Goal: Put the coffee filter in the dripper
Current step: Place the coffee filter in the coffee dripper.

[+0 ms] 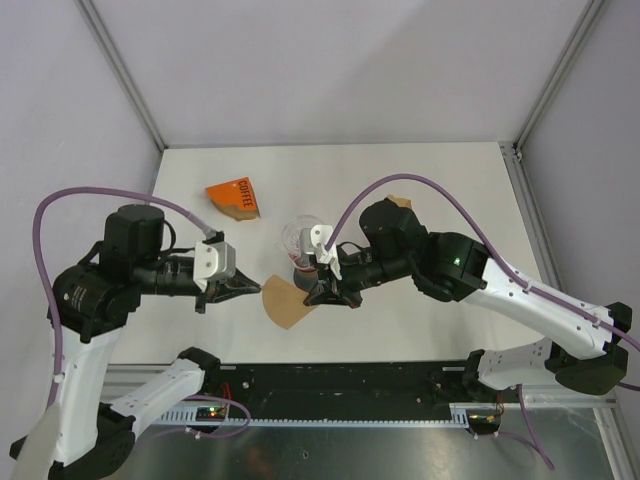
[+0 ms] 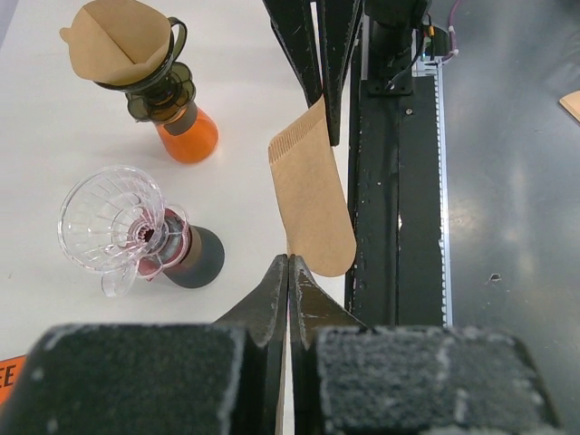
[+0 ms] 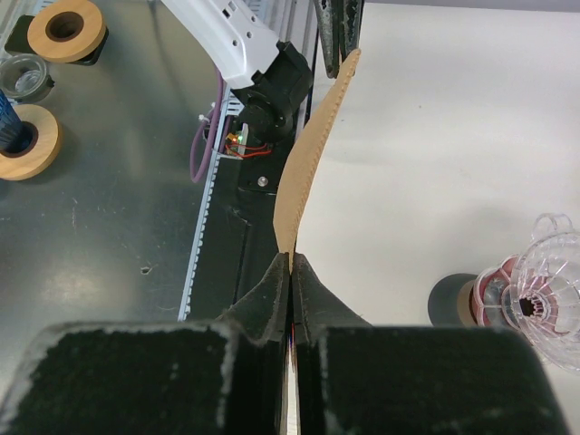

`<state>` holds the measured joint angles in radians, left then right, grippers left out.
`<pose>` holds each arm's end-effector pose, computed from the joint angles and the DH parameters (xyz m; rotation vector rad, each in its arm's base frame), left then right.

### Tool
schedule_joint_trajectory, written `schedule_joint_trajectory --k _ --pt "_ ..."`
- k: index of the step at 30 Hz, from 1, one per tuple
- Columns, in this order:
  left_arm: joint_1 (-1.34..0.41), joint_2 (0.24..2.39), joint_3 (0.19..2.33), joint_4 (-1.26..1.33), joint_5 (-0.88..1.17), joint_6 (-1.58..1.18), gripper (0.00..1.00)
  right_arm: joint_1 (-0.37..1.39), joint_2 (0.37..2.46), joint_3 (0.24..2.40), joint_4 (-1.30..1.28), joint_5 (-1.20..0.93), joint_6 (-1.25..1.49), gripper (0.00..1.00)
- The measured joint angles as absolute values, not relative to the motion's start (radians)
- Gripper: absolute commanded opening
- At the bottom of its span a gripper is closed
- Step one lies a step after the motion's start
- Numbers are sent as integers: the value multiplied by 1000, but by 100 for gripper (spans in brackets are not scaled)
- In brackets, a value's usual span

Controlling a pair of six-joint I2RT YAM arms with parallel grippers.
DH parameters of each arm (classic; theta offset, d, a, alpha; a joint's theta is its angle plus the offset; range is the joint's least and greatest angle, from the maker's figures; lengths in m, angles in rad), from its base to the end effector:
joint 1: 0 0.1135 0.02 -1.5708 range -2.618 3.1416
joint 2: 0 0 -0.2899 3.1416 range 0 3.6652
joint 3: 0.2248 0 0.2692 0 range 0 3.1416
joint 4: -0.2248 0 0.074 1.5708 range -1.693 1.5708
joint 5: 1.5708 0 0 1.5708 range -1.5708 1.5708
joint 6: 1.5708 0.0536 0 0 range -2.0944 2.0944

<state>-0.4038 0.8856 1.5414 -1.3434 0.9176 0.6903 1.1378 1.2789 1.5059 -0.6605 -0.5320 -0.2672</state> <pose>0.0663 -0.0746 0.4779 1.4511 1.4773 -0.8498 0.0961 0.2727 0.4582 -1.6190 1.3524 1.0735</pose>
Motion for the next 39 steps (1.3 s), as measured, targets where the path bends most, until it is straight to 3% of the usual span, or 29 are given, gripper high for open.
schedule_joint_trajectory --k 39 --pt "-404 896 1543 -1332 949 706 0 1147 1279 1506 -661 -551 -273 0"
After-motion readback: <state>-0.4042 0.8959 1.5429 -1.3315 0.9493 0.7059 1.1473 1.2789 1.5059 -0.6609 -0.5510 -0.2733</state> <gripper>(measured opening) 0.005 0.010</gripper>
